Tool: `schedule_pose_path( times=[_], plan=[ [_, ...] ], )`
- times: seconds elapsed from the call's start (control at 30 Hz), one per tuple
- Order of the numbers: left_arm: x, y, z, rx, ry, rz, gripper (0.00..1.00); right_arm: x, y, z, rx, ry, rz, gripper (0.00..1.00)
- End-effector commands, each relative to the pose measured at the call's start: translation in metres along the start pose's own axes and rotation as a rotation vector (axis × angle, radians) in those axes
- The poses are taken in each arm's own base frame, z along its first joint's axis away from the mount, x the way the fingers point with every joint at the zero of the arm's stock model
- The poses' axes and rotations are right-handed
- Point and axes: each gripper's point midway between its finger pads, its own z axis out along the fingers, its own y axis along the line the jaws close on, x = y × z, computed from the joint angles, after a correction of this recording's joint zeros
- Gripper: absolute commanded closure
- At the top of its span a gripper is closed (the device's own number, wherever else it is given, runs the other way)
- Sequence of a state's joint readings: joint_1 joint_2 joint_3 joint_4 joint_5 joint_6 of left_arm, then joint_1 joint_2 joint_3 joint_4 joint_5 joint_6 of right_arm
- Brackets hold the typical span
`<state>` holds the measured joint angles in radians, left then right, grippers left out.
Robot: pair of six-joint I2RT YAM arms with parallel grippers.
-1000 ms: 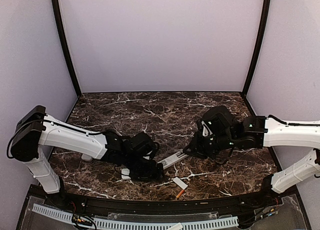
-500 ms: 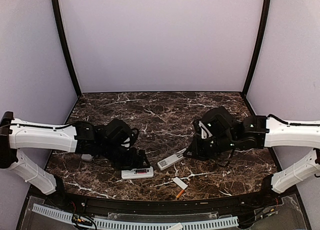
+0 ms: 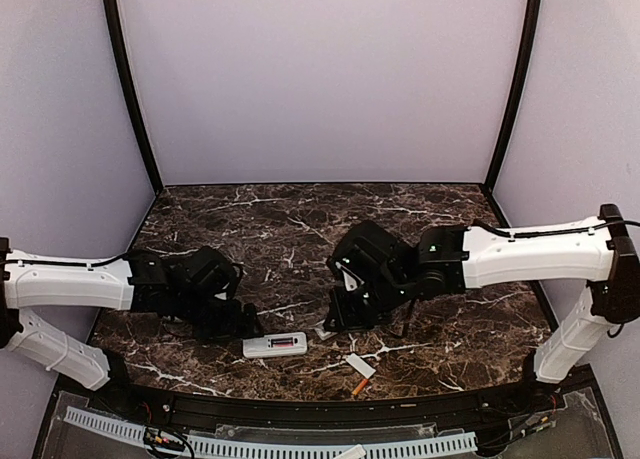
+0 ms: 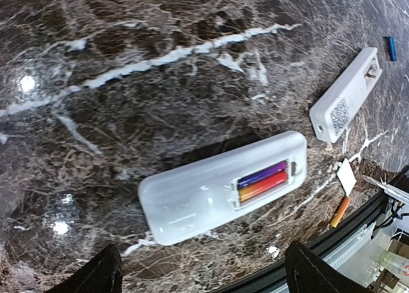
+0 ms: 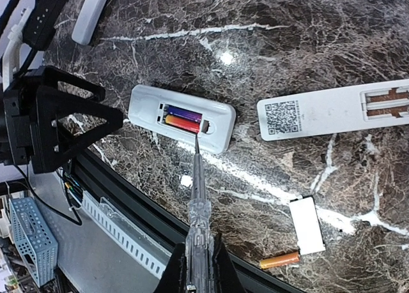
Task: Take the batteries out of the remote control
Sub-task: Adjust the remote control without the battery cover at the center of the board.
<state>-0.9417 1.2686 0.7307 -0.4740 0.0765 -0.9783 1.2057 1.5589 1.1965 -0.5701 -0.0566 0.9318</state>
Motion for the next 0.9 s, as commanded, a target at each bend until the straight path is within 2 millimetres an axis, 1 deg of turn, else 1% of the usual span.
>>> schedule_pose_path(
  times=[0.0, 0.1, 0.13, 0.27, 0.37, 0.47, 0.7, 0.8, 0.83, 0.87],
  plan=[
    [0.008, 0.031, 0.003, -0.059, 0.009, -0.047, 0.14, 0.003, 0.019, 0.010, -0.005, 0.044, -0.054, 1.00],
    [0.012, 0.031, 0.006, -0.025, 0.012, -0.056, 0.18, 0.005, 0.023, 0.018, 0.029, 0.062, -0.091, 1.00],
    [0.010, 0.029, 0.006, -0.010, 0.005, -0.059, 0.21, 0.005, 0.023, 0.020, 0.043, 0.066, -0.105, 1.00],
    [0.014, 0.033, 0.014, -0.004, 0.021, -0.075, 0.30, 0.003, 0.023, 0.028, 0.077, 0.080, -0.180, 1.00],
    [0.018, 0.036, 0.019, -0.003, 0.033, -0.075, 0.33, 0.002, 0.028, 0.033, 0.075, 0.093, -0.245, 1.00],
    [0.016, 0.035, 0.024, -0.002, 0.035, -0.065, 0.35, -0.002, 0.031, 0.037, 0.082, 0.102, -0.307, 1.00],
    [0.014, 0.035, 0.038, -0.028, 0.050, -0.040, 0.43, -0.003, 0.022, 0.051, 0.151, 0.135, -0.402, 1.00],
    [0.010, 0.034, 0.042, -0.045, 0.052, -0.018, 0.46, -0.002, 0.020, 0.053, 0.162, 0.148, -0.429, 1.00],
    [0.011, 0.036, 0.044, -0.058, 0.060, -0.008, 0.47, -0.005, 0.017, 0.053, 0.182, 0.139, -0.436, 1.00],
    [0.008, 0.033, 0.044, -0.059, 0.053, -0.001, 0.49, -0.006, 0.015, 0.053, 0.195, 0.134, -0.443, 1.00]
  ],
)
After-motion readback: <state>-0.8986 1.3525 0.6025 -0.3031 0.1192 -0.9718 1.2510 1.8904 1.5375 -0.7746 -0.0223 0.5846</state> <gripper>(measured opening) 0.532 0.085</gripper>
